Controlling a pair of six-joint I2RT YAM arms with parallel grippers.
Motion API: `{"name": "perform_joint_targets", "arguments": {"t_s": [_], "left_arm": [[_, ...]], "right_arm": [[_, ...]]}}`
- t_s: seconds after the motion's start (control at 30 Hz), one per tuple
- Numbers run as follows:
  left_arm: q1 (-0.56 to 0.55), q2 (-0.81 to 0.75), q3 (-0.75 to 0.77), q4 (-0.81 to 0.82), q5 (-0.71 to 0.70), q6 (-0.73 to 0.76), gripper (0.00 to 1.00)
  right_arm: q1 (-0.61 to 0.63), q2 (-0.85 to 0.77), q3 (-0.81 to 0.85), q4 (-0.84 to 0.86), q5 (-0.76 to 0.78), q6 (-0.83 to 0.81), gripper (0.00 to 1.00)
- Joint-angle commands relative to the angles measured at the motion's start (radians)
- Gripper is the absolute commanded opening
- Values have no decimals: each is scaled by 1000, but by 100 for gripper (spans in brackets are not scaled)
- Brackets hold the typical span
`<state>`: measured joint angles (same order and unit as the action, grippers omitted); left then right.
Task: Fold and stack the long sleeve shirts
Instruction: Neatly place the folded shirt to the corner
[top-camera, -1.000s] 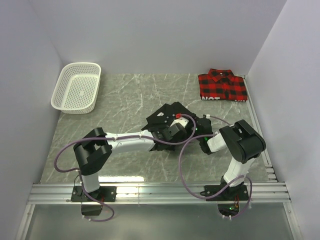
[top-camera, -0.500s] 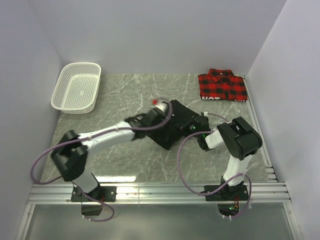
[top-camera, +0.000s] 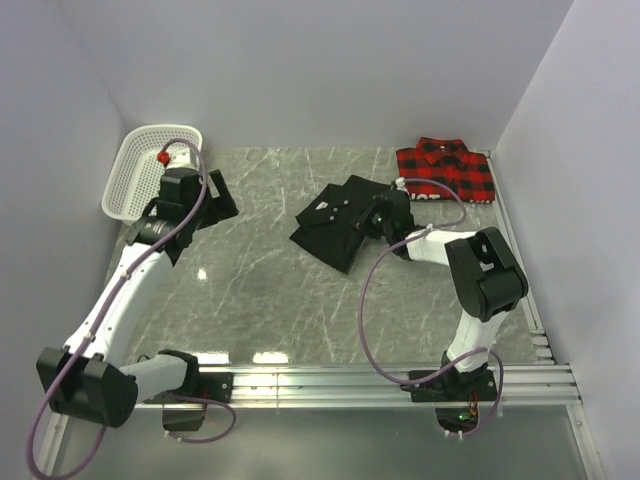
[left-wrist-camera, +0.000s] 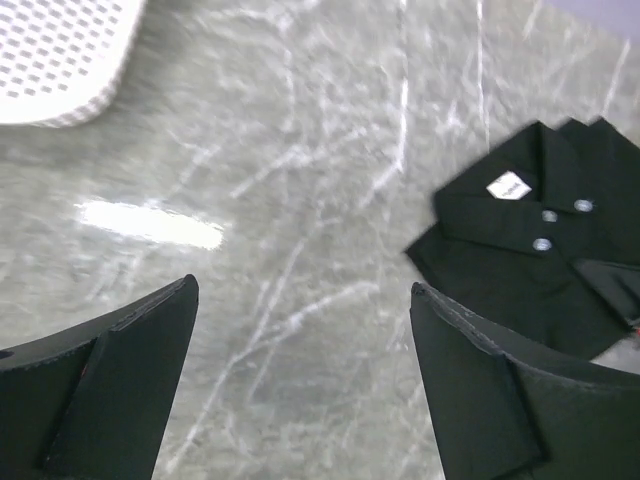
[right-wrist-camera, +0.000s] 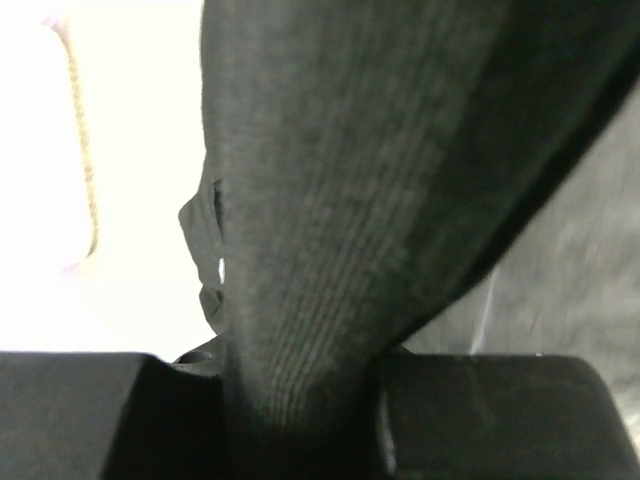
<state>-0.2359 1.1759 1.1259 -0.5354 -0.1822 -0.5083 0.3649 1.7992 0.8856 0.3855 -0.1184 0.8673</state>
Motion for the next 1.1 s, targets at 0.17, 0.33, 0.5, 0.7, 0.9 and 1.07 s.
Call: {"name": "perform_joint_targets", "arguments": {"t_s": [0.17, 0.33, 0.5, 0.7, 0.9, 1.07], "left_arm": [[38, -56, -94, 63, -70, 34, 92], [40, -64, -106, 63, -76, 37, 92], [41, -65, -113, 64, -79, 39, 92], [44, -67, -124, 75, -74, 40, 91], [44, -62, -138, 91, -60, 42, 90], [44, -53, -141, 95, -56, 42, 90]], "right_arm": [[-55, 58, 280, -235, 138, -278, 0], [-84, 147, 466, -321, 168, -379, 0], [-107, 242, 637, -401, 198, -468, 0], [-139, 310, 751, -432, 255, -524, 0], [-214, 328, 800, -389, 206, -466, 0], [-266, 307, 800, -240, 285, -453, 0]]}}
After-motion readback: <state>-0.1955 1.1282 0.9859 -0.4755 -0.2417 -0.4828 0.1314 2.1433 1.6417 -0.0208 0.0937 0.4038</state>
